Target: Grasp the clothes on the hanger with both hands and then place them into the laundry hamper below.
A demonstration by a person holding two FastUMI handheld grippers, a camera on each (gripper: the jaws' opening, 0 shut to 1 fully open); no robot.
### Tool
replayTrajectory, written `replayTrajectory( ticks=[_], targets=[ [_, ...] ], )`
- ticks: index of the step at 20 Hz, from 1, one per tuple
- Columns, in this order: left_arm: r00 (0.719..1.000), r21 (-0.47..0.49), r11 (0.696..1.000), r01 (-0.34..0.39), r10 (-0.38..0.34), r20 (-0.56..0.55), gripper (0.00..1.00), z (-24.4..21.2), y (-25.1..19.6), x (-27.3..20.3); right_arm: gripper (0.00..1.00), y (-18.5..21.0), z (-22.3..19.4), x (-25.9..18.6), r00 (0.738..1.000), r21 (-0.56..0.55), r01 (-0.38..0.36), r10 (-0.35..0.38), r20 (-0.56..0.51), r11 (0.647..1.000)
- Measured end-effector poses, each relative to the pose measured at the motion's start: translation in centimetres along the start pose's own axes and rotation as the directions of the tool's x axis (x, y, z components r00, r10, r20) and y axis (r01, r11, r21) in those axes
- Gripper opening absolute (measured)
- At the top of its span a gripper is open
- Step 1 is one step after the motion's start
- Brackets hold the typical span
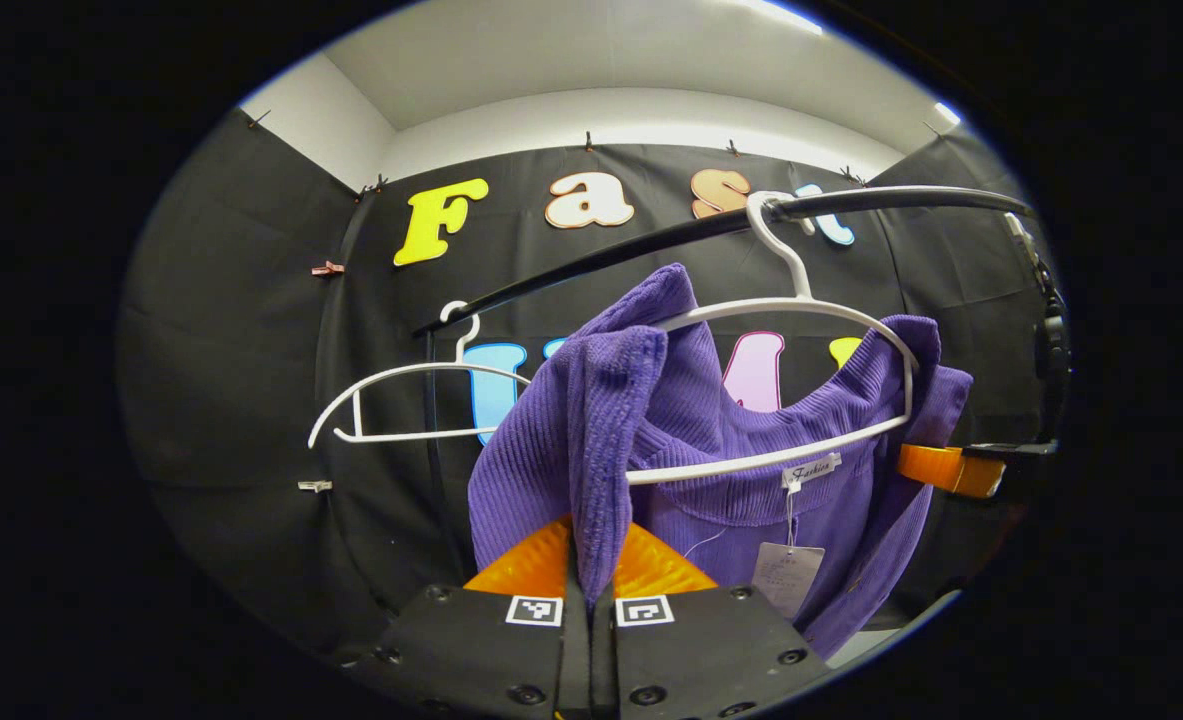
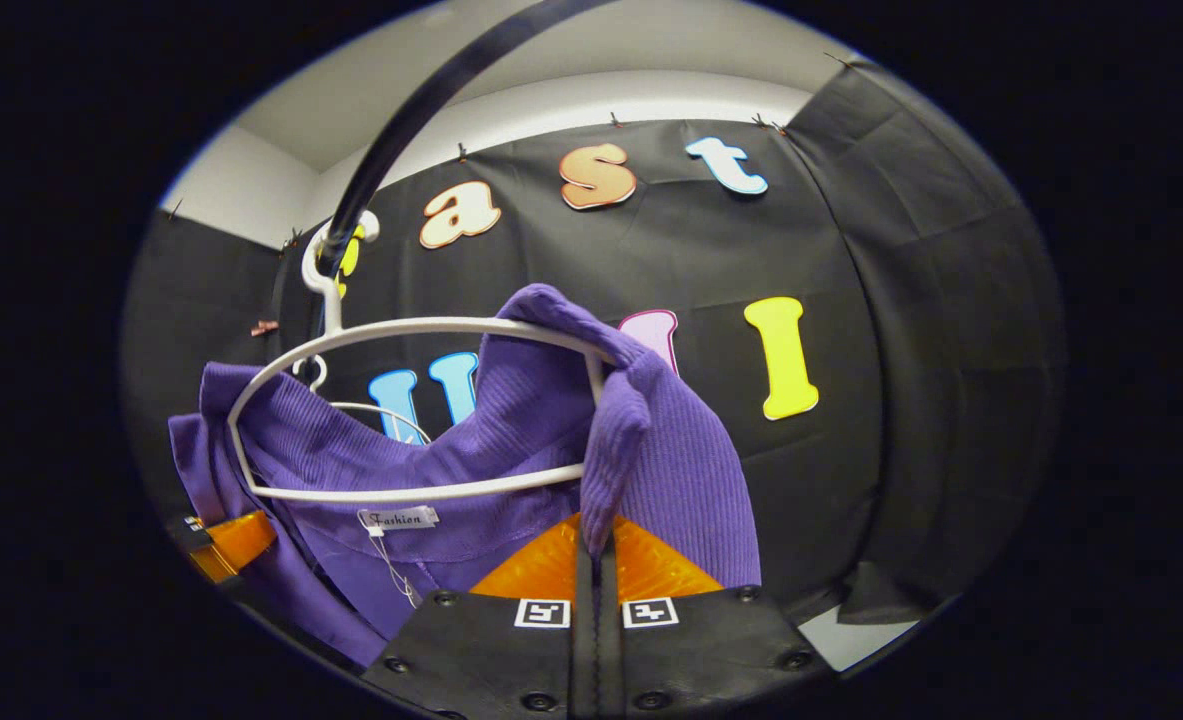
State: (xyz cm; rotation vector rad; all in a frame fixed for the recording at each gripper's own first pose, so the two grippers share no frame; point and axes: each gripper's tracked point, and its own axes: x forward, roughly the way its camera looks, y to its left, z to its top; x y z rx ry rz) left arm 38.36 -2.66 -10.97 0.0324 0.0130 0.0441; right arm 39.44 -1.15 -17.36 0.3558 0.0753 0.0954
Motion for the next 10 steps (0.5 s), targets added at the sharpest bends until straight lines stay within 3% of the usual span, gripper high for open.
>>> replayTrajectory(
  ticks=[4, 7, 8, 10],
  targets=[
    [1.000, 0.003, 1.000, -0.013, 0.013, 0.014, 0.05, 1.9, 0.7, -0.1, 0.05, -3.4, 5.4, -0.8, 0.985, 0.000, 0.063, -0.062, 0.161, 0.998],
    [0.999, 0.006, 1.000, -0.016, 0.016, 0.035, 0.05, 3.8, 0.8, 0.2, 0.05, -5.3, 6.9, -0.3, 0.973, -0.002, 0.115, -0.112, 0.199, 0.993],
    [0.999, 0.009, 1.000, -0.021, 0.021, 0.042, 0.05, 4.3, 0.9, 0.4, 0.00, -5.7, 6.6, 0.2, 0.971, -0.017, 0.121, -0.115, 0.210, 0.993],
    [0.999, 0.015, 0.999, -0.031, 0.030, 0.045, 0.05, 5.1, 1.5, 0.6, 0.05, -6.4, 7.3, 1.3, 0.966, -0.060, 0.146, -0.129, 0.223, 0.987]
  ],
)
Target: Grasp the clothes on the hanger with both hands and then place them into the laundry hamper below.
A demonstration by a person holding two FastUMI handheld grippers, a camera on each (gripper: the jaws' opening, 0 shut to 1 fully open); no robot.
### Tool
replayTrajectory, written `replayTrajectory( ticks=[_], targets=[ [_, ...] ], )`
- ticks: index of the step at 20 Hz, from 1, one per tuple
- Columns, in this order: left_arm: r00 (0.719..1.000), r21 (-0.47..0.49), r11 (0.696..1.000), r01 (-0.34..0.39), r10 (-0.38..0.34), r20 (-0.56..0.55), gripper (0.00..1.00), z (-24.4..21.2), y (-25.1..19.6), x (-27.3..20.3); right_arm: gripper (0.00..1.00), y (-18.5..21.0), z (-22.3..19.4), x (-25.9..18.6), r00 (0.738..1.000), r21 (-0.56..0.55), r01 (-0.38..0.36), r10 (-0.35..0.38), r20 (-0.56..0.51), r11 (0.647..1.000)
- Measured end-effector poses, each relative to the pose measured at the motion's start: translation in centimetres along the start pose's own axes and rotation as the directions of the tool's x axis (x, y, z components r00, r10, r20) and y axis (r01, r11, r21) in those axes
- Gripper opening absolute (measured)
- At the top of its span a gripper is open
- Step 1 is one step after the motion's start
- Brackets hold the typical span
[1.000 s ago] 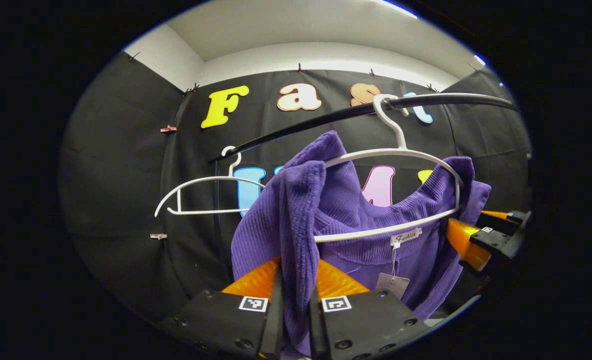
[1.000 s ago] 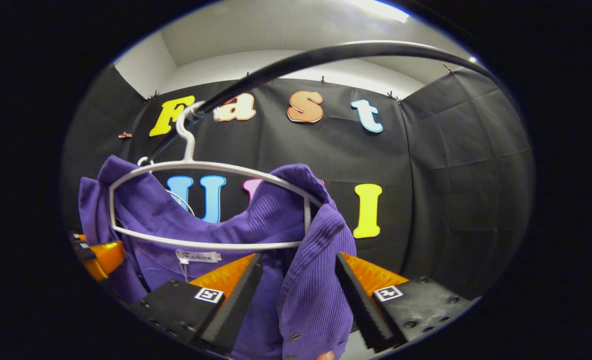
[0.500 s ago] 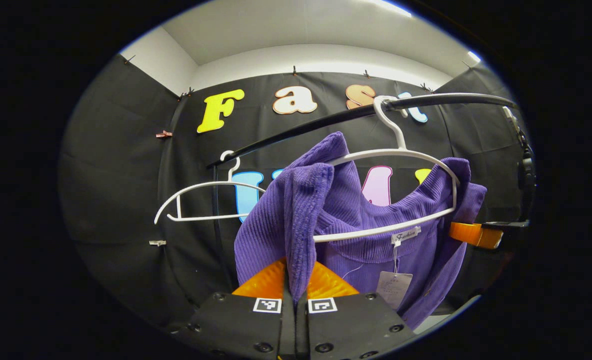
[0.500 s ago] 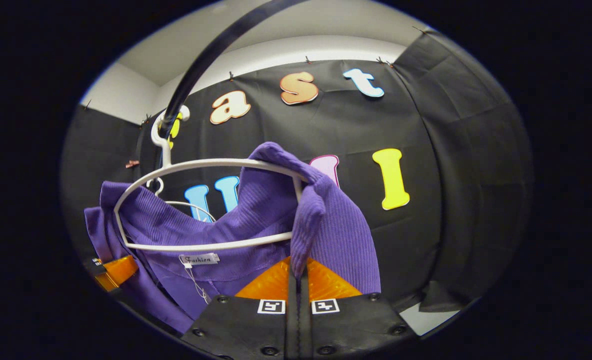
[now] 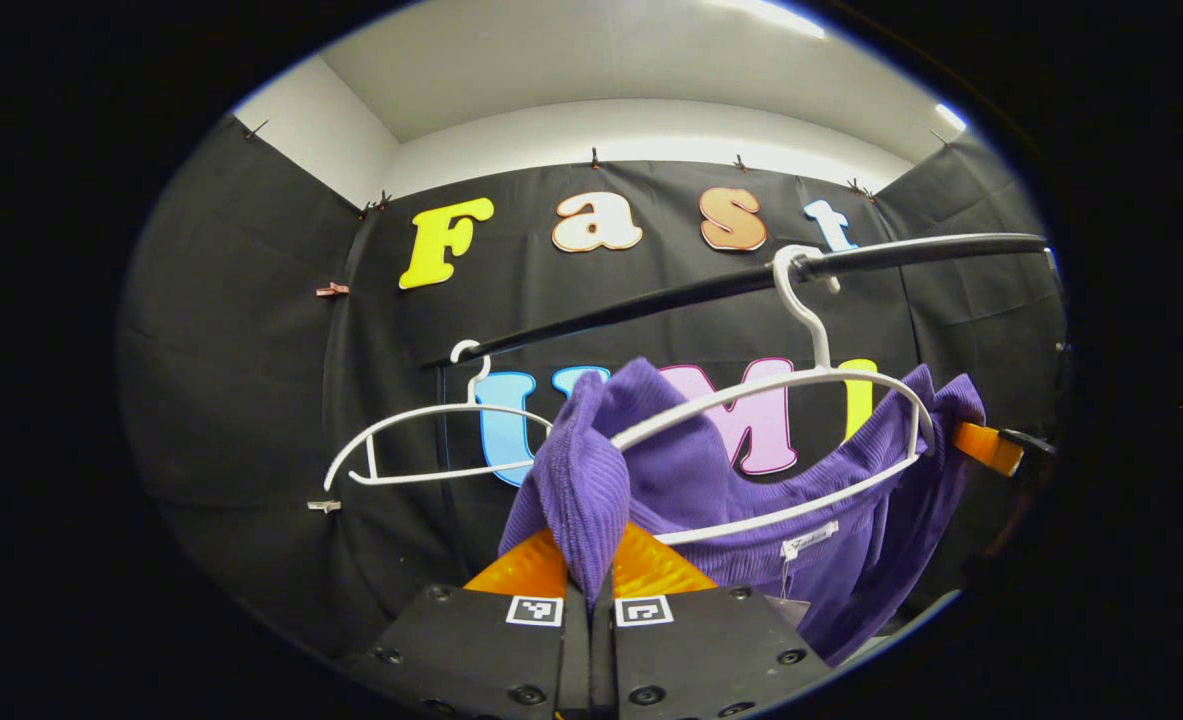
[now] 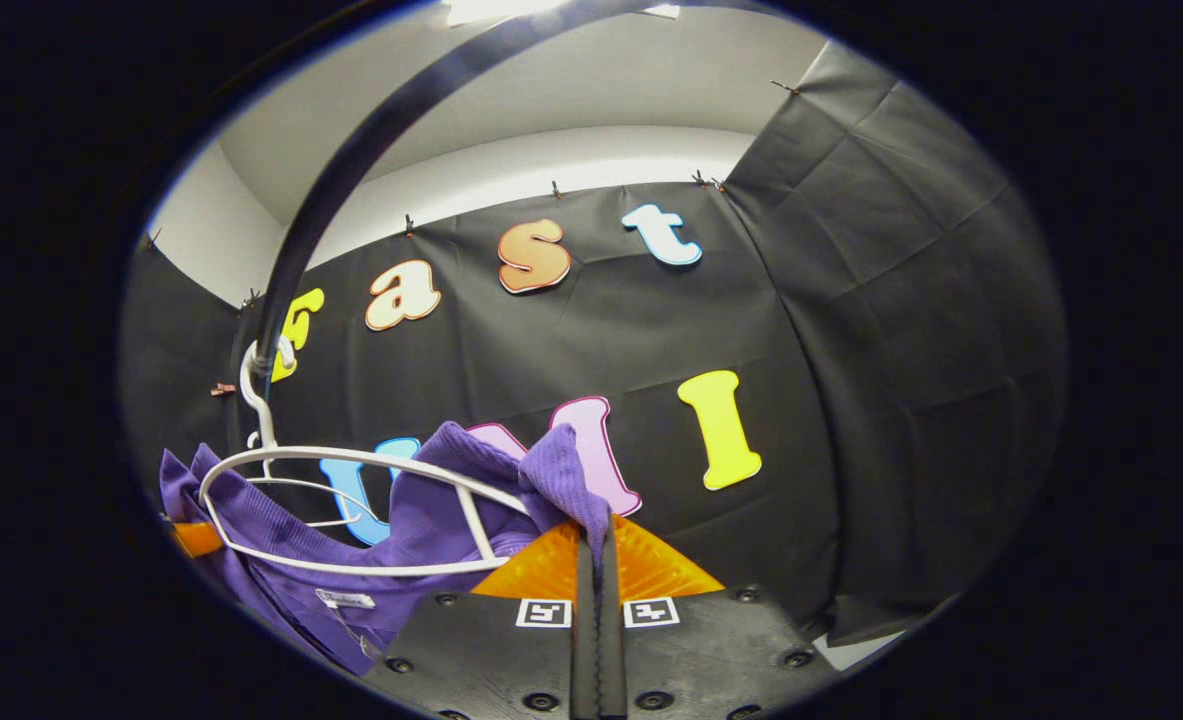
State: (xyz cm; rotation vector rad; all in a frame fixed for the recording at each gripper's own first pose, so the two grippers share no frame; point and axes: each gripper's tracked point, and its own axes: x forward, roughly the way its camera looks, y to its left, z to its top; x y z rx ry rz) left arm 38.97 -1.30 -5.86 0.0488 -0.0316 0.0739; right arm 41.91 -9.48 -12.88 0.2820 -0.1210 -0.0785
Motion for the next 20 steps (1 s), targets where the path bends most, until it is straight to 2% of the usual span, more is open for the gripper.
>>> replayTrajectory(
  ticks=[4, 5, 6, 7, 8, 9, 10, 14, 16, 20],
  targets=[
    [0.999, 0.027, 1.000, 0.013, -0.012, -0.032, 0.05, -0.1, 0.8, 0.8, 0.05, -2.7, -1.4, 3.4, 0.997, -0.115, 0.072, -0.074, -0.008, 0.991],
    [0.999, 0.033, 0.999, 0.020, -0.018, -0.045, 0.03, -0.4, 0.8, 1.0, 0.09, -3.1, -2.9, 4.0, 0.996, -0.128, 0.073, -0.079, -0.043, 0.989],
    [0.998, 0.034, 0.999, 0.025, -0.023, -0.050, 0.03, -0.6, 0.8, 1.0, 0.04, -3.2, -4.2, 4.2, 0.994, -0.131, 0.071, -0.080, -0.071, 0.989],
    [0.998, 0.033, 0.999, 0.027, -0.025, -0.054, 0.05, -0.8, 0.8, 1.0, 0.05, -3.2, -5.6, 4.1, 0.992, -0.121, 0.064, -0.076, -0.101, 0.991],
    [0.998, 0.030, 0.999, 0.029, -0.027, -0.060, 0.03, -1.3, 0.8, 1.0, 0.04, -3.0, -6.8, 3.6, 0.989, -0.114, 0.054, -0.069, -0.128, 0.992],
    [0.997, 0.017, 0.999, 0.029, -0.028, -0.069, 0.05, -1.8, 1.1, 0.9, 0.09, -2.9, -8.1, 2.9, 0.986, -0.115, 0.044, -0.062, -0.156, 0.992],
    [0.997, 0.003, 1.000, 0.021, -0.021, -0.080, 0.03, -2.4, 1.5, 0.6, 0.05, -2.6, -9.3, 2.2, 0.982, -0.116, 0.031, -0.052, -0.181, 0.993],
    [0.994, 0.018, 1.000, -0.004, 0.005, -0.106, 0.05, -3.8, 2.8, -0.1, 0.05, 0.0, -12.6, -1.7, 0.964, -0.102, -0.042, 0.014, -0.264, 0.994],
    [0.994, 0.034, 0.999, -0.016, 0.020, -0.110, 0.05, -3.8, 3.1, -0.3, 0.05, 1.6, -13.0, -3.1, 0.955, -0.096, -0.080, 0.049, -0.292, 0.992],
    [0.990, 0.002, 0.999, -0.039, 0.039, -0.135, 0.05, -4.8, 4.3, -1.8, 0.05, 4.4, -12.8, -5.5, 0.940, -0.083, -0.151, 0.117, -0.320, 0.985]
  ],
)
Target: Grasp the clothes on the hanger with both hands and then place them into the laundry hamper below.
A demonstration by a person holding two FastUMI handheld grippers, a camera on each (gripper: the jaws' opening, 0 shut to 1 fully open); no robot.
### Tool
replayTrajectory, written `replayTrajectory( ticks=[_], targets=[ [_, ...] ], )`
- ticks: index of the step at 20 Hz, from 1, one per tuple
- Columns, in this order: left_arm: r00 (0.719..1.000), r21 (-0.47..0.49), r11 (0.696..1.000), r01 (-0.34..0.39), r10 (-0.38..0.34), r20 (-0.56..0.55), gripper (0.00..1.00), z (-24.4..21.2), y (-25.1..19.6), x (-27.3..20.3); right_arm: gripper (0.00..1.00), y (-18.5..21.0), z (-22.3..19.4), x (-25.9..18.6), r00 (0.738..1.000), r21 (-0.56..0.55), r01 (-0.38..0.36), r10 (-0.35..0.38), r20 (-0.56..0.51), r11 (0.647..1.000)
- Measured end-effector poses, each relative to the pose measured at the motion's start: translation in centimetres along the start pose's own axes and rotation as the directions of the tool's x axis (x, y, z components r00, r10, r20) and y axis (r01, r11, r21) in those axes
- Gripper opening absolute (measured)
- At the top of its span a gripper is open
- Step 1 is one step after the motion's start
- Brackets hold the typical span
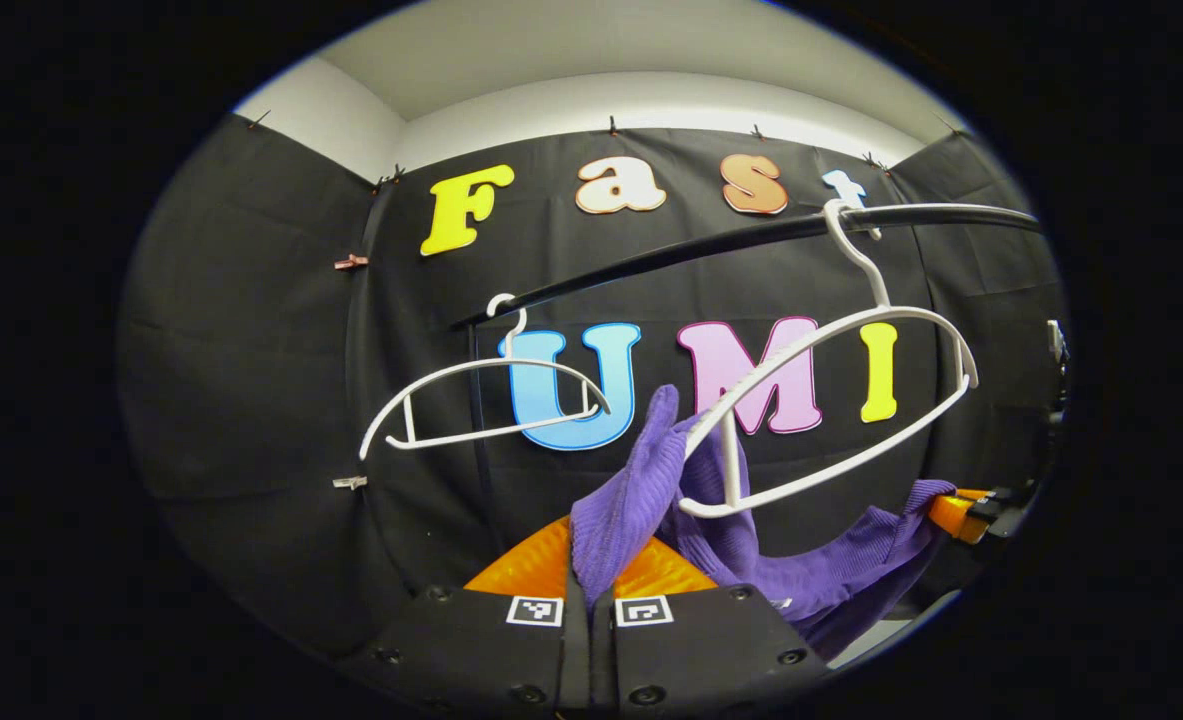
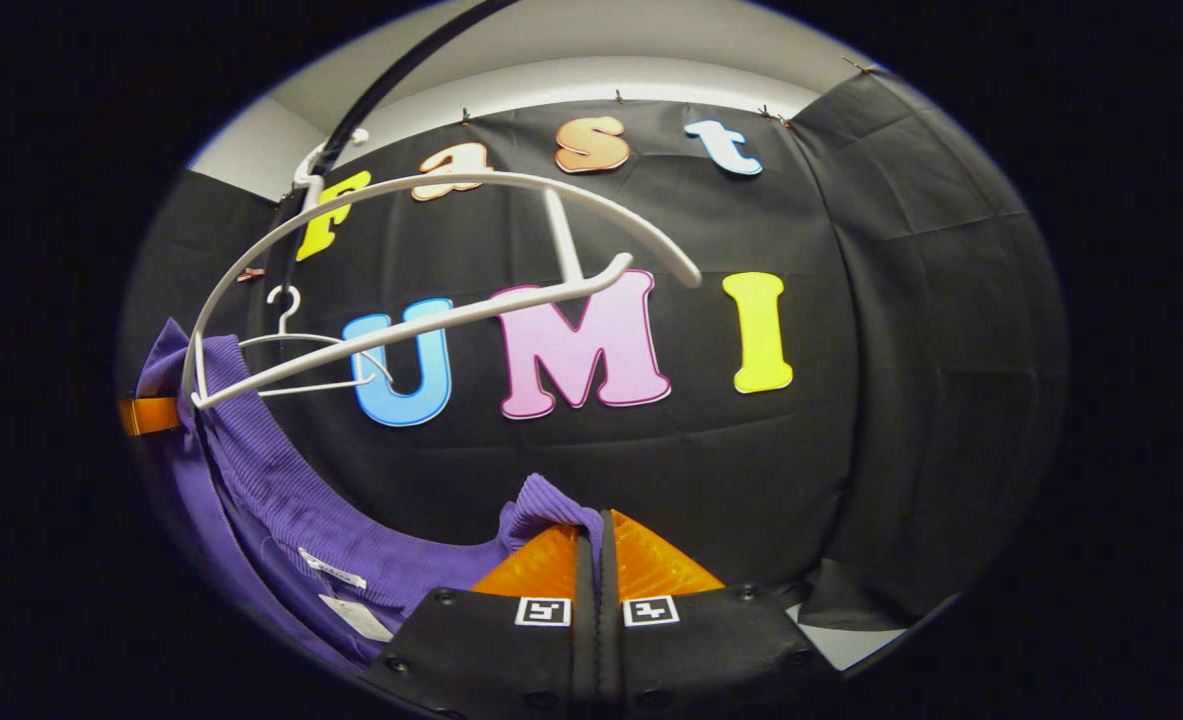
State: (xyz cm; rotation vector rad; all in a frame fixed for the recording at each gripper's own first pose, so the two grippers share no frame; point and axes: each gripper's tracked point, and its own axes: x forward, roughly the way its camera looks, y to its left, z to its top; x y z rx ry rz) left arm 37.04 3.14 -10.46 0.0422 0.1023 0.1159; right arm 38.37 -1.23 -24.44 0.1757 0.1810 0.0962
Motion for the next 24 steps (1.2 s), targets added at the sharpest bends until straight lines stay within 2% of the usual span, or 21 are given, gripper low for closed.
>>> replayTrajectory(
  ticks=[5, 7, 10, 12, 16, 21, 24],
  targets=[
    [0.999, 0.002, 1.000, -0.003, 0.003, -0.048, 0.05, -2.6, 0.9, -2.4, 0.05, 1.7, -0.5, -2.6, 0.999, 0.006, -0.033, 0.033, -0.031, 0.999],
    [0.994, -0.029, 1.000, -0.001, -0.002, -0.106, 0.05, -4.8, 0.8, -2.8, 0.05, 2.6, -0.6, -3.8, 0.998, 0.007, -0.052, 0.052, -0.040, 0.999],
    [0.983, -0.081, 0.997, 0.019, -0.034, -0.182, 0.05, -8.7, -0.8, -4.5, 0.05, 3.9, -1.2, -5.0, 0.993, -0.007, -0.096, 0.095, -0.063, 0.995],
    [0.975, -0.091, 0.994, 0.059, -0.077, -0.210, 0.05, -10.2, -2.7, -5.6, 0.05, 4.9, -1.5, -6.0, 0.988, -0.003, -0.127, 0.126, -0.087, 0.992],
    [0.964, -0.155, 0.978, 0.141, -0.171, -0.203, 0.05, -9.6, -6.6, -7.4, 0.04, 7.4, -0.9, -7.9, 0.971, 0.012, -0.205, 0.205, -0.121, 0.979],
    [0.951, -0.286, 0.924, 0.255, -0.292, -0.097, 0.05, -4.9, -11.1, -8.8, 0.04, 8.5, 2.4, -10.6, 0.956, 0.041, -0.273, 0.275, -0.097, 0.961],
    [0.939, -0.314, 0.913, 0.261, -0.315, -0.136, 0.05, -7.6, -12.3, -8.2, 0.04, 7.9, -0.4, -10.3, 0.947, 0.055, -0.272, 0.278, -0.164, 0.961]
  ],
)
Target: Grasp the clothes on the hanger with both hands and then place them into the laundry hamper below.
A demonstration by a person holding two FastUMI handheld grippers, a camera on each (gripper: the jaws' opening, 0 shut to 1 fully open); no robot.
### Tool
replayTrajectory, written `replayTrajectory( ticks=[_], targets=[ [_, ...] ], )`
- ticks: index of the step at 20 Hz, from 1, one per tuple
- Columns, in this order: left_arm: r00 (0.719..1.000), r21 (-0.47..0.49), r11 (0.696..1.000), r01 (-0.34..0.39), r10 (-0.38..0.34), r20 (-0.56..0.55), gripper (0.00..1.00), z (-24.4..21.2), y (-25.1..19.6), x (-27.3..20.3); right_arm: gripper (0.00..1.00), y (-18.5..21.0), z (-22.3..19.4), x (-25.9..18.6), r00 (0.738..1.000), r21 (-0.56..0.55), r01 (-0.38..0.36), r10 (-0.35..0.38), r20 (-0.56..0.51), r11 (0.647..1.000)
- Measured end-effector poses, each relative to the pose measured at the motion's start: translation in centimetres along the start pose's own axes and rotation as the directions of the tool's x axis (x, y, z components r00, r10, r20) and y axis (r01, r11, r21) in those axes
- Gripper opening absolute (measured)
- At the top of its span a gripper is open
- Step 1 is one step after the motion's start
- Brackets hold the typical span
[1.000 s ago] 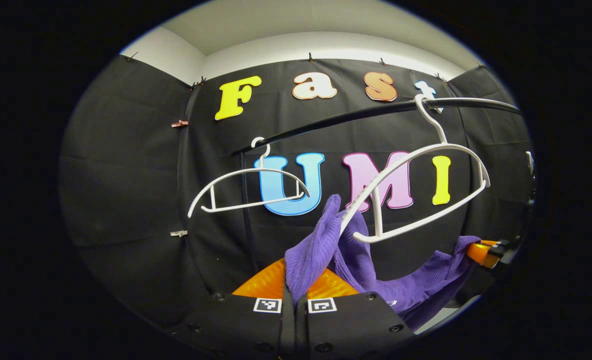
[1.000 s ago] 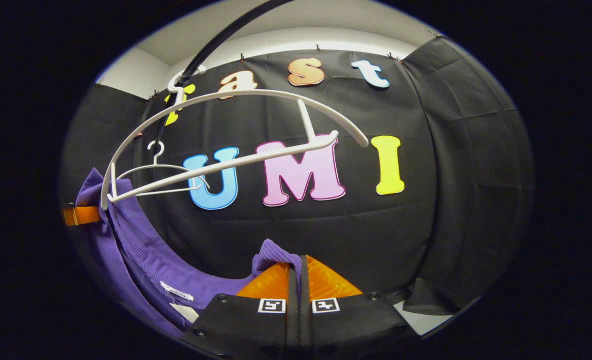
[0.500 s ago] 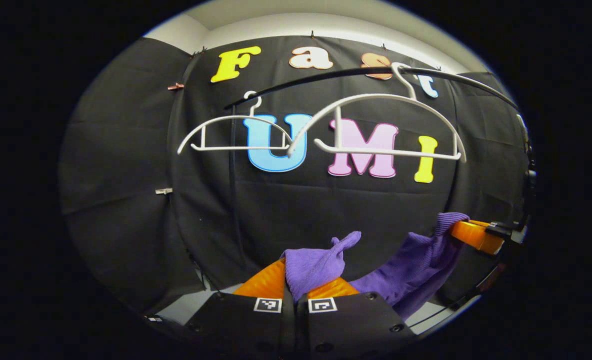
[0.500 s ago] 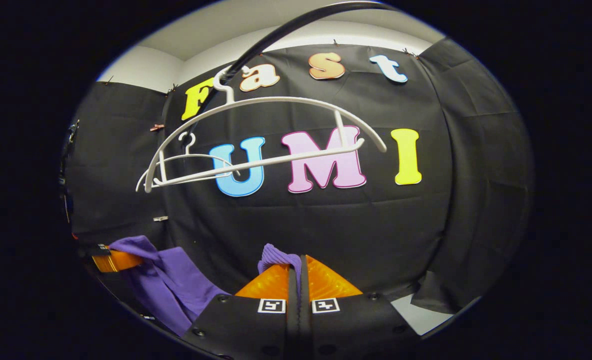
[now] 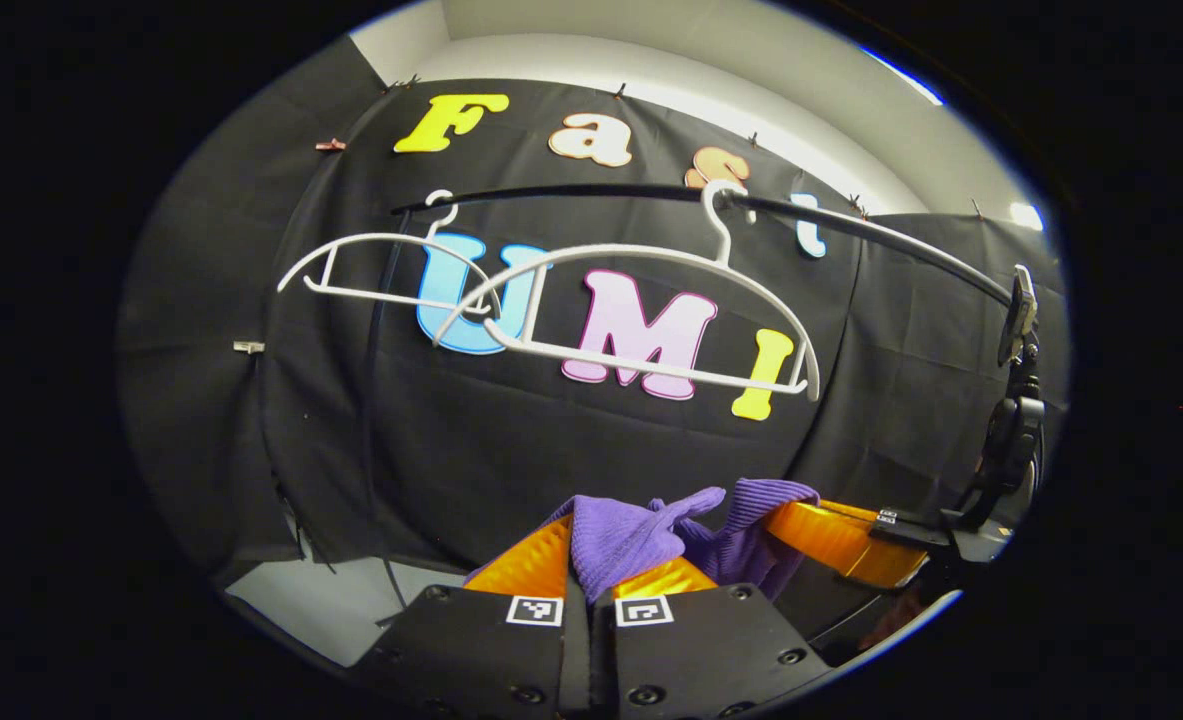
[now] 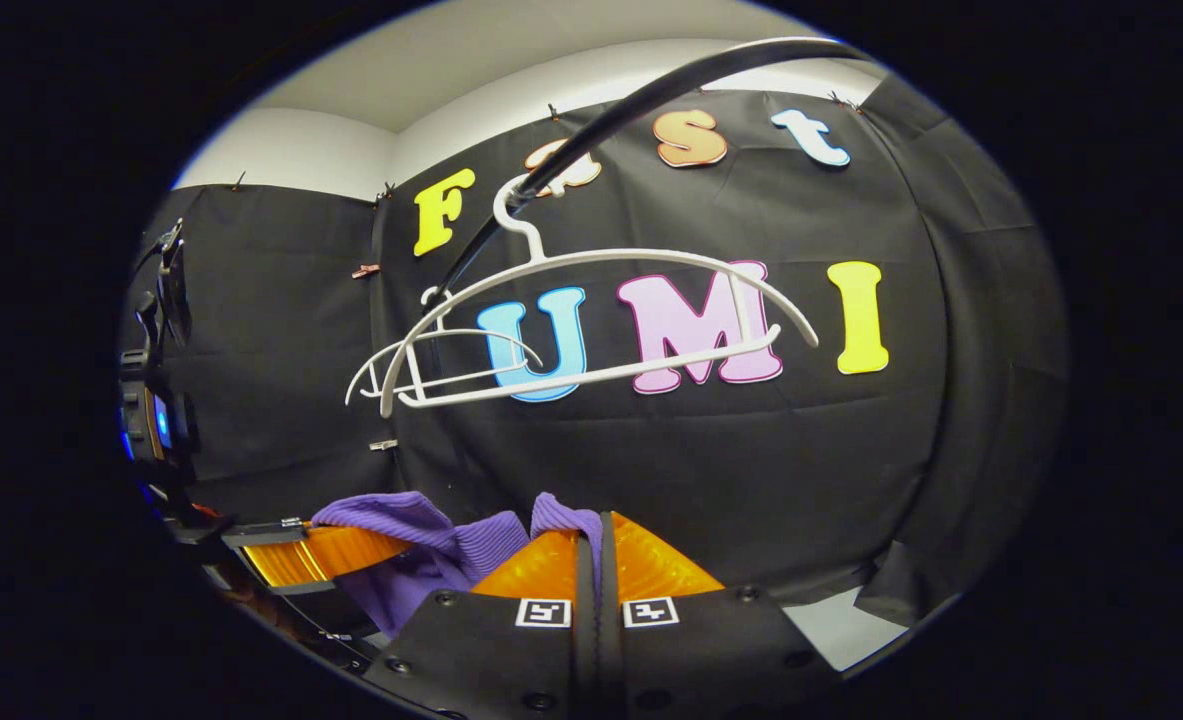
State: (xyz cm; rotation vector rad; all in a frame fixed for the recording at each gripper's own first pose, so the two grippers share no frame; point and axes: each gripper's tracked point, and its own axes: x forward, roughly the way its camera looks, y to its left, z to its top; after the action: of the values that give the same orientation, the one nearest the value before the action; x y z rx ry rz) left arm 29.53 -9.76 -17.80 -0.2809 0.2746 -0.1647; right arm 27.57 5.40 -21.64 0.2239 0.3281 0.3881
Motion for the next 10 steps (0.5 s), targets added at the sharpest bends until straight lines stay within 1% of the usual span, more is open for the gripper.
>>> replayTrajectory(
  ticks=[3, 5, 6, 7, 8, 10],
  targets=[
    [0.993, -0.033, 0.999, 0.011, -0.015, -0.119, 0.05, -5.6, 0.6, 1.7, 0.05, -1.7, -5.9, 1.7, 0.991, 0.016, 0.022, -0.019, -0.130, 1.000],
    [0.976, -0.042, 0.999, 0.000, -0.009, -0.219, 0.05, -10.4, 1.5, 3.0, 0.05, -3.1, -10.6, 2.3, 0.974, 0.003, 0.042, -0.040, -0.222, 0.999],
    [0.964, -0.042, 0.999, -0.012, 0.000, -0.266, 0.07, -13.0, 2.1, 3.4, 0.05, -3.6, -12.9, 2.5, 0.964, -0.001, 0.048, -0.047, -0.263, 0.999],
    [0.947, -0.042, 0.999, -0.027, 0.012, -0.321, 0.05, -15.8, 2.9, 3.9, 0.05, -3.9, -15.4, 2.6, 0.949, -0.006, 0.048, -0.048, -0.313, 0.999],
    [0.929, -0.036, 0.999, -0.038, 0.023, -0.371, 0.05, -18.4, 3.5, 4.1, 0.05, -4.2, -17.7, 2.7, 0.933, -0.006, 0.048, -0.047, -0.357, 0.999],
    [0.885, -0.014, 0.999, -0.051, 0.038, -0.463, 0.05, -23.0, 4.5, 4.1, 0.05, -4.9, -22.3, 2.5, 0.889, -0.001, 0.068, -0.062, -0.454, 0.998]
  ],
)
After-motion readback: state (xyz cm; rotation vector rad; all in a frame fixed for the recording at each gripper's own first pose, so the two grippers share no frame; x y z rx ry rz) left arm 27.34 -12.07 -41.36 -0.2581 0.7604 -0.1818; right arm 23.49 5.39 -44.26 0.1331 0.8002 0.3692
